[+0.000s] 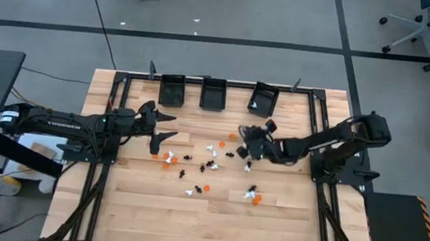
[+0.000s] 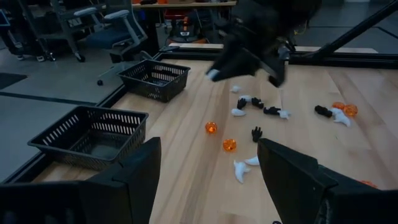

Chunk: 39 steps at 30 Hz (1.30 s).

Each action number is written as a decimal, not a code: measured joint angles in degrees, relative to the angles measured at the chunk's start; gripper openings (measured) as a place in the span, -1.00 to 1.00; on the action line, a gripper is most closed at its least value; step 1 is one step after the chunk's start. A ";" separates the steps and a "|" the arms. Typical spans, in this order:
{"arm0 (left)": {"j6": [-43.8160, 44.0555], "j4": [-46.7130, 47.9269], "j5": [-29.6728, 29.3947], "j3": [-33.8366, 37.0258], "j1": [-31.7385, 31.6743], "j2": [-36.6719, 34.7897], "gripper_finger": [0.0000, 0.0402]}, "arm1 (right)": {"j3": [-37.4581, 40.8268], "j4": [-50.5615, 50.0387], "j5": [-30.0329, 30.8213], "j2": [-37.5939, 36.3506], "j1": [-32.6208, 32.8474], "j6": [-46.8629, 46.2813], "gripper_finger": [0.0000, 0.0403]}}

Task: Sort Halloween decoration
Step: Put the white ghost toy into the right black basket

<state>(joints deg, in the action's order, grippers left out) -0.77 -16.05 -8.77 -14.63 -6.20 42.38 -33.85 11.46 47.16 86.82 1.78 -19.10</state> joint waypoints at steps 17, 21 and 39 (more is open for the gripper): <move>-0.70 0.04 -0.03 0.00 0.00 -0.01 0.27 | -0.07 -0.15 -21.98 -2.94 -27.73 1.75 -0.63; -2.98 -0.07 -0.09 0.00 0.00 0.01 0.27 | -0.09 -0.11 -24.74 -3.15 -30.80 2.81 -0.63; -9.30 -5.55 -0.07 0.02 -0.09 0.00 0.27 | -0.10 -4.77 -42.69 -4.54 -40.13 0.05 -0.54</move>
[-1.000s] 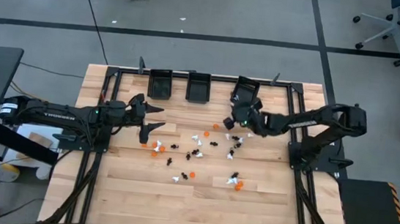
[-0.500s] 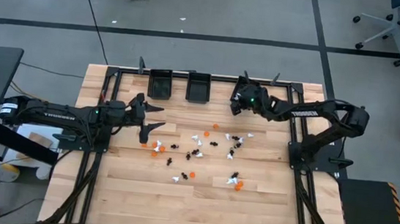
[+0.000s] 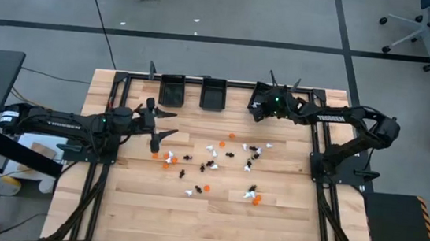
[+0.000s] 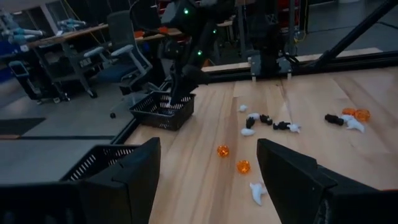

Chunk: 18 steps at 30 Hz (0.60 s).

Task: Sort Halloween decoration
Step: Put the white ghost toy into the right black basket

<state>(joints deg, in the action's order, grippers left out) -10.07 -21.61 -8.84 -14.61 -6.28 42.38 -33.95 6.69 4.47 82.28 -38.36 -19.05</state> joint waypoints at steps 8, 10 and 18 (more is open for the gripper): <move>-1.25 -0.36 0.00 0.00 0.00 0.01 0.27 | -0.42 -1.02 -2.73 0.01 -1.16 1.00 -0.43; -1.16 -0.37 0.02 -0.02 0.00 0.01 0.27 | -0.89 -0.97 -3.06 -0.08 -1.17 2.15 -0.40; 0.35 -0.46 0.07 0.00 0.00 0.00 0.27 | -1.62 -0.36 2.01 -5.34 9.41 6.16 -0.35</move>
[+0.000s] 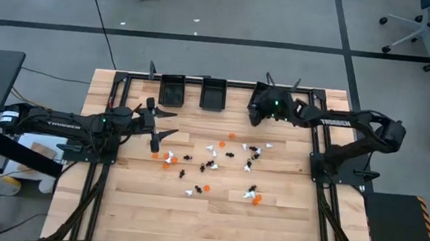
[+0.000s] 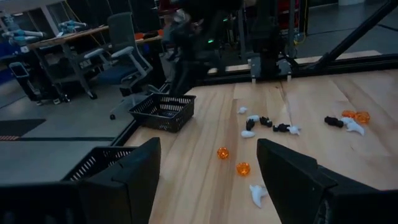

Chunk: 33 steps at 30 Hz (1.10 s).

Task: Sort Halloween decoration
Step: Put the white ghost toy into the right black basket

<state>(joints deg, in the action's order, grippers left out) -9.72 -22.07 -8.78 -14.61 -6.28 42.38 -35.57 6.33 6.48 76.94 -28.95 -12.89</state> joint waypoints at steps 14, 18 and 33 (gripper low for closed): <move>3.33 -0.47 0.03 -0.01 -0.02 0.00 0.27 | 4.22 8.61 16.31 8.17 25.78 -9.41 -0.22; 4.42 -0.41 0.02 0.00 -0.02 -0.01 0.27 | 3.49 8.39 21.04 12.91 29.84 -14.83 -0.02; 4.77 -0.02 0.02 0.00 0.02 0.01 0.27 | 3.93 8.98 42.08 24.44 39.35 -28.04 0.09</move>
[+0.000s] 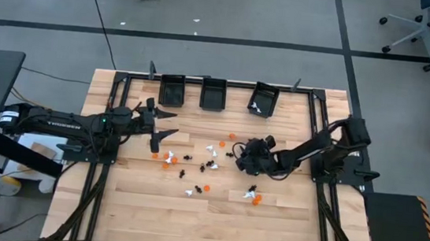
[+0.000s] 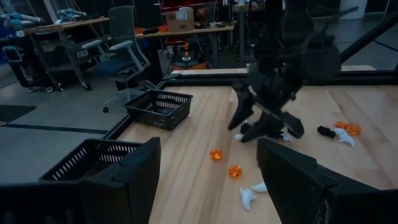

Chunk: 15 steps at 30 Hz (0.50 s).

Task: Sort Halloween decoration
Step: Put the white ghost toy into the right black basket

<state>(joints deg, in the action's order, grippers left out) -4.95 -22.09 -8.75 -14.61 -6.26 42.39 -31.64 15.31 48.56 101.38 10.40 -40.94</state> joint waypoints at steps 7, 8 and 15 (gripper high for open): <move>-0.05 0.01 -0.01 0.00 0.00 -0.01 0.27 | -0.09 5.06 -2.88 3.63 -0.83 0.18 -0.01; -0.19 0.04 -0.02 -0.02 0.00 0.00 0.27 | -0.09 4.78 -3.14 3.17 -0.83 0.45 -0.04; -0.84 0.12 -0.02 -0.01 0.00 0.00 0.27 | -0.15 2.43 -7.05 1.34 -0.12 0.21 -0.41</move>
<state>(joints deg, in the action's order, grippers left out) -5.79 -21.97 -8.78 -14.62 -6.26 42.39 -31.79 17.74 41.50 102.72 10.28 -40.73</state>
